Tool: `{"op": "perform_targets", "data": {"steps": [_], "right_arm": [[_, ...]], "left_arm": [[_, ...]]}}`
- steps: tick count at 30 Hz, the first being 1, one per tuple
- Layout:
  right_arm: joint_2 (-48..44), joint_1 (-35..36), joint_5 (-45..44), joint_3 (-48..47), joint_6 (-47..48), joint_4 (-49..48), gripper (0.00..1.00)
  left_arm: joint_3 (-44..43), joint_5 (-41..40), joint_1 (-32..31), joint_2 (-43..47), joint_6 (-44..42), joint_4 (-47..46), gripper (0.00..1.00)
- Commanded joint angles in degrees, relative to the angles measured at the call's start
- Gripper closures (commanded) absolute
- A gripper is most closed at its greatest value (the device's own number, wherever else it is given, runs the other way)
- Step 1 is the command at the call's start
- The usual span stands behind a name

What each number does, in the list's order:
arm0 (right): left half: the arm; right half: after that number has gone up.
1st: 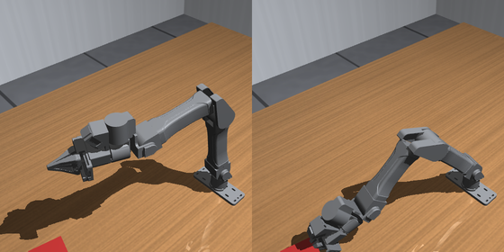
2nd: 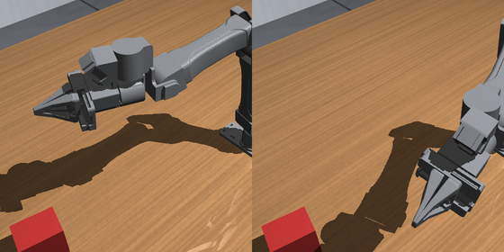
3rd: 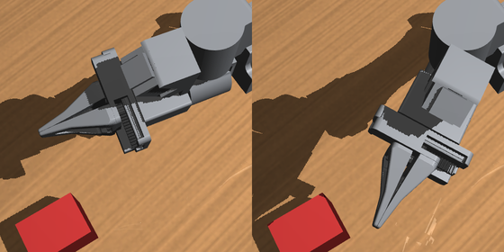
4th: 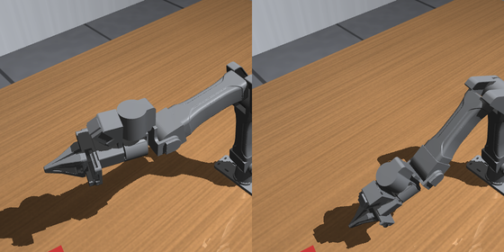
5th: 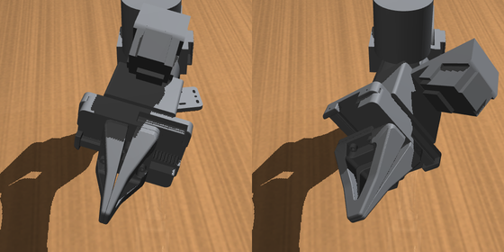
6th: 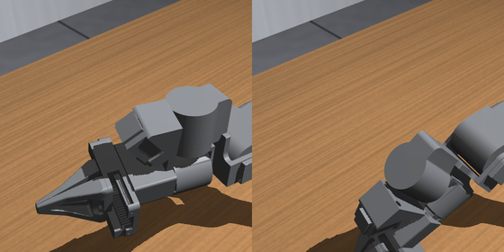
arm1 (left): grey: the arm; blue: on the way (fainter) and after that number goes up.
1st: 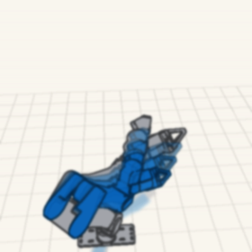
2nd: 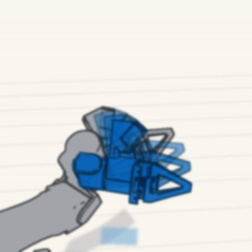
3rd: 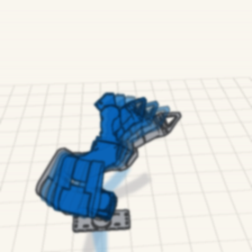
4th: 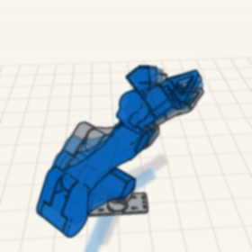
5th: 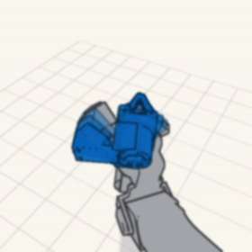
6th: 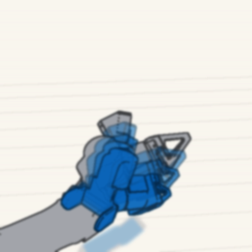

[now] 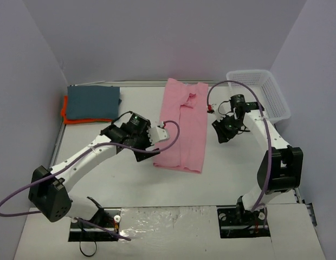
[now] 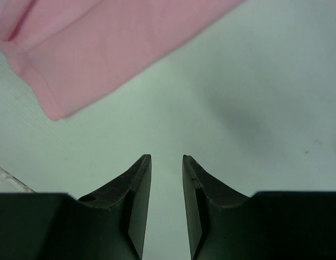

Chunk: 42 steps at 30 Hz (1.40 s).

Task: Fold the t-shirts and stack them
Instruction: Grab the bottom of the folded rectangular tshirt with both arms

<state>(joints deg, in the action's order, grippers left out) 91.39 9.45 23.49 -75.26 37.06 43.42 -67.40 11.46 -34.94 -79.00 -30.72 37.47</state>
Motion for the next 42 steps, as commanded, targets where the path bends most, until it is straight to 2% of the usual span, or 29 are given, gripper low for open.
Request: {"op": "perform_targets", "data": {"steps": [1,5,8,12,18,22,33,40,42], "right_arm": [[-0.08,-6.26,5.24,3.98,1.61,4.39,0.73],[-1.04,-9.88,12.70,7.06,2.14,3.43,0.74],[-1.57,-12.17,14.48,8.46,1.79,2.20,0.74],[-0.87,-14.10,17.29,9.70,1.79,1.14,0.74],[0.36,-15.43,17.82,9.79,1.79,1.14,0.74],[2.38,-15.61,17.65,9.44,1.70,1.14,0.74],[3.35,-15.69,17.74,8.73,1.44,1.32,0.79],[2.56,-15.61,18.00,9.17,1.88,1.32,0.79],[2.47,-15.61,18.00,9.17,1.96,1.32,0.79]], "left_arm": [[2.61,-2.22,-6.25,4.29,-4.69,2.17,0.03],[9.10,-6.27,-13.03,6.05,-6.28,0.50,0.03],[11.75,-7.94,-15.94,5.96,-6.72,-1.35,0.03],[18.33,-12.85,-17.62,4.82,-7.77,-8.79,0.03],[23.35,-14.01,-17.62,4.82,-6.90,-19.09,0.04],[23.28,-13.31,-17.62,2.46,-5.76,-24.10,0.04],[19.76,-12.61,-18.06,-5.72,-4.35,-28.86,0.00],[19.41,-12.87,-18.06,-6.60,-4.08,-28.95,0.27],[19.41,-13.13,-18.06,-6.87,-3.91,-29.04,0.31]]}}
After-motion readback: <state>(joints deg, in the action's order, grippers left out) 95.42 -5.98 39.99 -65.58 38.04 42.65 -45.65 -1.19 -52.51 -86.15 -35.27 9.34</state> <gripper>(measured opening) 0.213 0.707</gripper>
